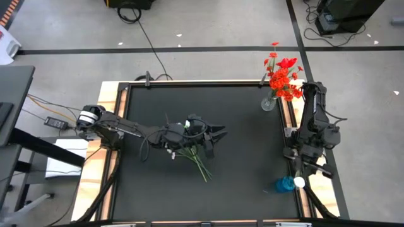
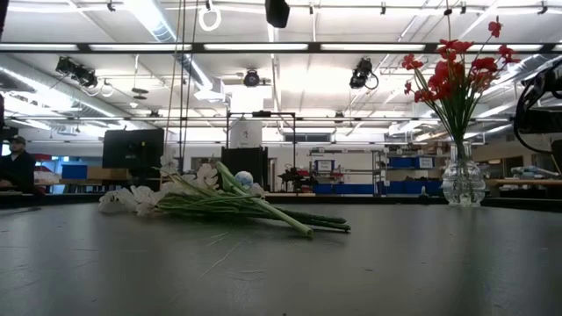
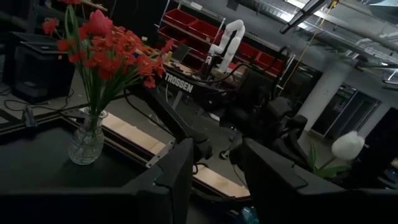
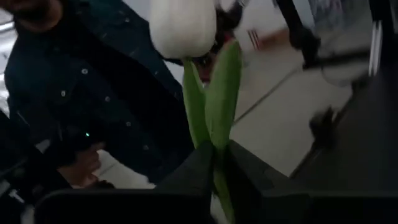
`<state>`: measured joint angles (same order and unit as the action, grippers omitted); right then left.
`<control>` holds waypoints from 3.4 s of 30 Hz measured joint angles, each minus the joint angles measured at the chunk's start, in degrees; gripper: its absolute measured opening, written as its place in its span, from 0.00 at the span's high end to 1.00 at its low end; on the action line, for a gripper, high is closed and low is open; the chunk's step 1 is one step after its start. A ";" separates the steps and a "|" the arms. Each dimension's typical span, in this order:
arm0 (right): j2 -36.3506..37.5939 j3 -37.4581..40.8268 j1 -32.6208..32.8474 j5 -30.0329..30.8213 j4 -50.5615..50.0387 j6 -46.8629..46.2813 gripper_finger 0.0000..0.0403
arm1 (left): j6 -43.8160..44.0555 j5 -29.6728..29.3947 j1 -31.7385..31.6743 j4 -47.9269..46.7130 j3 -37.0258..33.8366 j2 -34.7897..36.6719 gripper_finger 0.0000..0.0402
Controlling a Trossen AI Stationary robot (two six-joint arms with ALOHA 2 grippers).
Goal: Sort flowers into vase by color
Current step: Put the right white flower into the blue vase, then move the blue vase to the left
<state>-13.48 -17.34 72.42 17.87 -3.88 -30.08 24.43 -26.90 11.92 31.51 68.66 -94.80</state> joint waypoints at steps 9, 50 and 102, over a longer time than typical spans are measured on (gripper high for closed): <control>0.07 0.00 0.00 -5.91 -9.37 -20.80 0.74 | -0.17 1.75 -0.56 0.00 0.00 0.00 0.64; -3.51 0.00 -0.11 -19.39 -34.16 -36.79 0.66 | -4.72 1.67 -0.78 -4.93 -0.02 -0.02 0.64; -21.75 0.07 -19.64 -19.21 -12.23 -32.91 0.66 | 2.93 -2.26 -2.31 -18.19 -0.02 -0.09 0.64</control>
<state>-35.23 -17.28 52.78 -1.34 -16.11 -62.99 27.36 -29.17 9.61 13.32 68.64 -94.89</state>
